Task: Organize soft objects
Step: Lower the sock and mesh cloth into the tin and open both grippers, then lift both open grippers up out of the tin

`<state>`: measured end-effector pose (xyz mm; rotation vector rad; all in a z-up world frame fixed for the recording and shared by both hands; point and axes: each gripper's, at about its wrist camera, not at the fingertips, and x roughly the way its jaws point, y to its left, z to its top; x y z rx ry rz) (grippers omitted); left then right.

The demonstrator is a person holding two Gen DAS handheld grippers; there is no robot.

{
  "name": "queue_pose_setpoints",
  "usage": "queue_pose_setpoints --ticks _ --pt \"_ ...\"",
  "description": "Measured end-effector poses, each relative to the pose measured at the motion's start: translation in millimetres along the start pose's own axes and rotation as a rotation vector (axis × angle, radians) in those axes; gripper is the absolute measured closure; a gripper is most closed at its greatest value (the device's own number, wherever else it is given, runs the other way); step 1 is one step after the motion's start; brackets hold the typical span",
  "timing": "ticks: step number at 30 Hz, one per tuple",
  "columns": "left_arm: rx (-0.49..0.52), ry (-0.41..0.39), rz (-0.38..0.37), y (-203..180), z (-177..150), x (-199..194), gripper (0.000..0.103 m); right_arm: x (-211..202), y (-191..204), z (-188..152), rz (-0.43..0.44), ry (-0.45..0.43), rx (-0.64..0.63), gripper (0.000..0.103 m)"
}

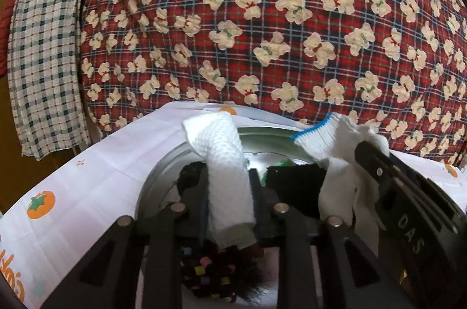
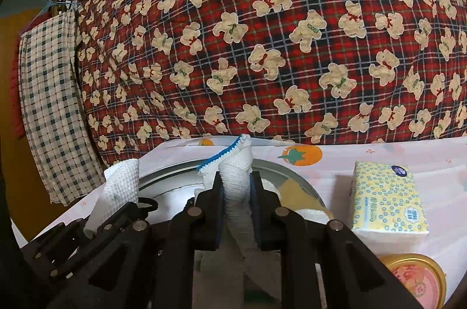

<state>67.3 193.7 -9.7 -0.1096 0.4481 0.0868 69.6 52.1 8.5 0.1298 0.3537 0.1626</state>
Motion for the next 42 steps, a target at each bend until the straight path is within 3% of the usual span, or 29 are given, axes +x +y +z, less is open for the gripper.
queue_pose_setpoints --ticks 2,4,6,7,8,9,12,15,28,42 --pt "-0.001 -0.016 0.026 0 -1 -3 0.052 0 0 -2 0.011 -0.002 -0.001 0.079" --pt "-0.002 -0.047 0.072 -1 -1 -9 0.034 -1 1 -5 0.028 -0.006 -0.012 0.07" --pt "-0.001 -0.068 0.09 -1 -2 -14 0.018 -4 1 -5 0.034 -0.012 -0.012 0.053" --pt "0.003 -0.079 0.096 -1 -2 -16 0.011 -7 0 -5 0.022 -0.028 -0.007 0.033" --pt "0.006 -0.09 0.105 -2 -3 -18 0.004 -11 -1 -5 0.01 -0.049 0.0 0.021" --pt "0.011 -0.103 0.12 -3 -3 -20 0.002 -16 -3 -5 -0.002 -0.075 0.011 0.02" --pt "0.026 -0.128 0.135 -5 -2 -25 0.001 -37 -10 -5 -0.057 -0.185 0.046 0.019" --pt "0.022 -0.128 0.14 -4 -2 -25 0.001 -47 -11 -4 -0.087 -0.227 0.046 0.013" --pt "-0.001 -0.158 0.174 -2 -4 -35 0.001 -57 -26 -5 -0.15 -0.21 0.072 0.013" --pt "-0.002 -0.163 0.191 -6 -10 -47 0.001 -71 -26 -11 -0.174 -0.214 0.002 0.013"
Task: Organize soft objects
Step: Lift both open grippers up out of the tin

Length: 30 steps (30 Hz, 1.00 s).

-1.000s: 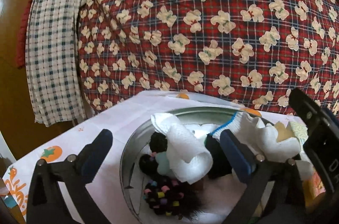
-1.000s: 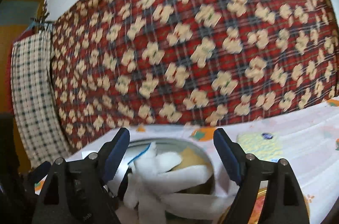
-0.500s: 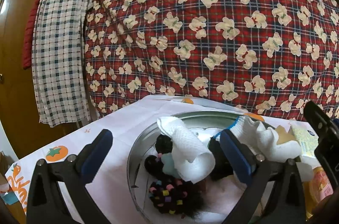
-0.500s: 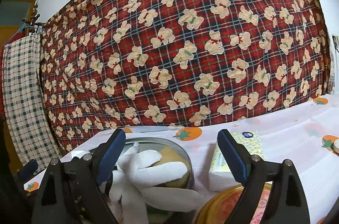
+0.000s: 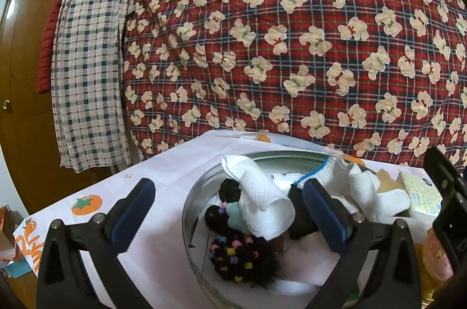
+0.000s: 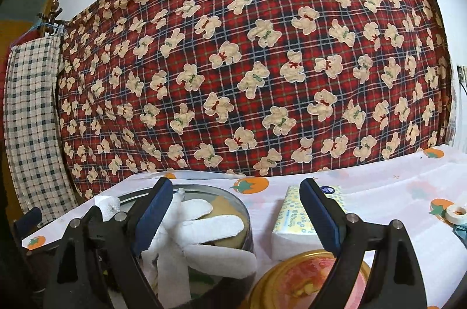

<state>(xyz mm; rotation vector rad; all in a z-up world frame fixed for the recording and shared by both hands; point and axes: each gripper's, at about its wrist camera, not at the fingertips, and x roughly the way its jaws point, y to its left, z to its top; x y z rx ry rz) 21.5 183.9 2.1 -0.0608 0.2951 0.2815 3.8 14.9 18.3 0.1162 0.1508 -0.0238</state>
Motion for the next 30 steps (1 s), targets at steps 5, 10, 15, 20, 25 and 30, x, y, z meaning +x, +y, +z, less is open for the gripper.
queue_pose_setpoints --ticks 5,10,15,20,25,30 --pt "0.002 -0.001 -0.001 -1 -2 -6 0.001 -4 -3 0 -0.016 -0.003 0.005 0.013" --pt "0.004 -0.006 -0.004 -5 -6 -17 0.001 -13 -9 -1 -0.03 -0.014 -0.002 0.013" --pt "0.009 -0.008 -0.014 -12 -10 -28 0.001 -22 -14 0 -0.034 -0.029 -0.01 0.013" --pt "0.026 -0.013 -0.04 -22 -11 -39 0.001 -26 -23 2 -0.046 -0.035 -0.004 0.013" --pt "0.031 -0.009 -0.067 -31 -13 -47 0.001 -31 -36 3 -0.065 -0.034 0.002 0.013" --pt "0.035 -0.01 -0.087 -41 -16 -54 0.001 -36 -54 4 -0.103 -0.029 0.014 0.013"
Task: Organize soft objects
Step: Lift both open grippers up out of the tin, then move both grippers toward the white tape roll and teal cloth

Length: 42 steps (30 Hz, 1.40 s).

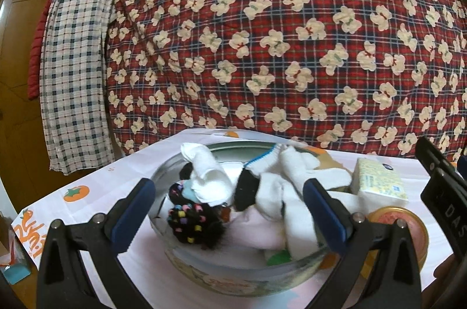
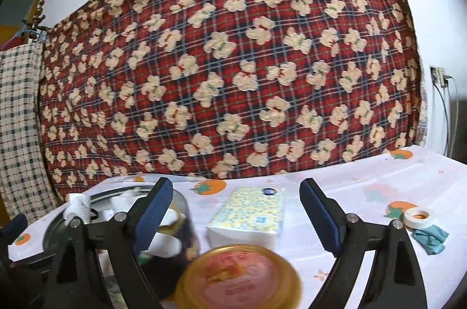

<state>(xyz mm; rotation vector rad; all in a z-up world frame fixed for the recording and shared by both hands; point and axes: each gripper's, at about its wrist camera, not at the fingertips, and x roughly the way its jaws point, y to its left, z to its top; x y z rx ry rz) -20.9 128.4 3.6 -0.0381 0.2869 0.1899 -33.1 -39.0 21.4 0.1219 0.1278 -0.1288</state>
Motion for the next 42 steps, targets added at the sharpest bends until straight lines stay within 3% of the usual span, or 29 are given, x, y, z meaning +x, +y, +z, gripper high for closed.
queue_pose_setpoints --ticks 15,26,35,42 --pt "0.034 -0.004 -0.098 -46 -5 -19 0.001 -6 -49 5 -0.069 0.013 -0.01 0.013" --pt "0.055 -0.002 -0.186 -83 -9 -37 0.001 -7 -76 9 -0.123 0.034 -0.089 0.013" --pt "0.13 -0.004 -0.305 -141 -15 -59 0.001 -1 -127 10 -0.191 0.123 -0.11 0.013" --pt "0.165 0.026 -0.405 -180 -18 -69 0.001 -2 -188 15 -0.264 0.171 -0.115 0.013"
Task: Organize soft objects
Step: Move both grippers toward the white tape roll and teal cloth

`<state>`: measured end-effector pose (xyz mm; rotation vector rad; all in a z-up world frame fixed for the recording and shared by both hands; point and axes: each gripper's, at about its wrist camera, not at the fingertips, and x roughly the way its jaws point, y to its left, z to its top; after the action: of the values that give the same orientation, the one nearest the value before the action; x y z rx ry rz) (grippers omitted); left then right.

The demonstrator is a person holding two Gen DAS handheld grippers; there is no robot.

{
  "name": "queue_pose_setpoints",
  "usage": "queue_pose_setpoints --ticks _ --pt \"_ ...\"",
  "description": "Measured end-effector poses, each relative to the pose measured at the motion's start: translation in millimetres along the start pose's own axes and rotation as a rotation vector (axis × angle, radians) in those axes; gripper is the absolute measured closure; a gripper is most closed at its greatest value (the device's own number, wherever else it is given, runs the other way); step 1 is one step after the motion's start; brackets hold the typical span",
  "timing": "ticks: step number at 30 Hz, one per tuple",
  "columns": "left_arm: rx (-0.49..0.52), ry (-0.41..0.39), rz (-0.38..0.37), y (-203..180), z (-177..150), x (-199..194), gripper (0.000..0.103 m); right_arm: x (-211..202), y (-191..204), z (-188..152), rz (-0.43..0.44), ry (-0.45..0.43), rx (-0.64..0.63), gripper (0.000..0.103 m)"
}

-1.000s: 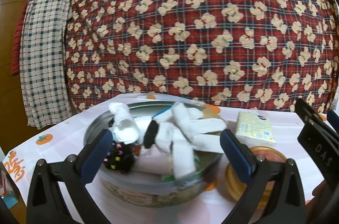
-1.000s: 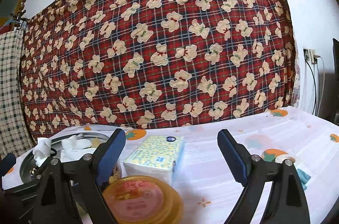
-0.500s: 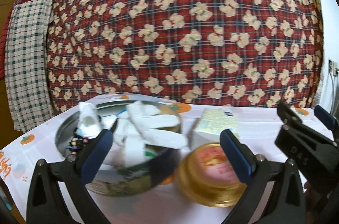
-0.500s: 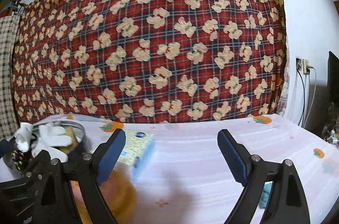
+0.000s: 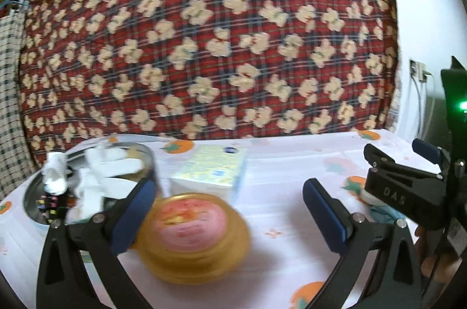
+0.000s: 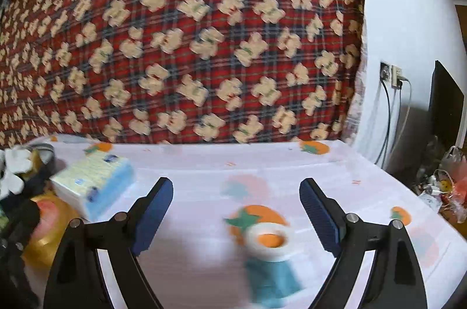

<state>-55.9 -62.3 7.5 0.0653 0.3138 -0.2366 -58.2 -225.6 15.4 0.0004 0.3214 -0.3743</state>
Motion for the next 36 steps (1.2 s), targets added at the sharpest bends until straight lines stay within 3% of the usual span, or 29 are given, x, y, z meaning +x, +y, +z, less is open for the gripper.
queue_pose_setpoints --ticks 4,7,16,20,24,28,29,30,36 --pt "0.034 0.022 -0.045 -23 1 4 0.001 14 -35 -1 -0.019 0.07 -0.008 0.013" --pt "0.051 0.044 -0.081 -39 1 8 0.001 33 -61 -4 -0.011 0.186 -0.012 0.013" --pt "0.101 0.137 -0.097 -63 0 24 0.001 66 -95 -16 0.137 0.372 0.059 0.016" --pt "0.113 0.163 -0.095 -66 -1 29 0.001 82 -84 -23 0.207 0.464 0.026 0.032" --pt "0.13 0.189 -0.101 -70 -3 33 0.001 99 -80 -32 0.25 0.558 0.031 0.034" --pt "0.145 0.206 -0.107 -73 -4 36 0.001 103 -87 -32 0.292 0.565 0.082 0.051" --pt "0.146 0.211 -0.107 -73 -4 37 0.001 103 -88 -32 0.308 0.563 0.094 0.073" --pt "0.149 0.218 -0.106 -73 -4 39 0.001 103 -92 -32 0.309 0.559 0.112 0.081" --pt "0.172 0.264 -0.109 -79 -7 47 0.001 103 -128 -38 0.327 0.521 0.31 0.081"
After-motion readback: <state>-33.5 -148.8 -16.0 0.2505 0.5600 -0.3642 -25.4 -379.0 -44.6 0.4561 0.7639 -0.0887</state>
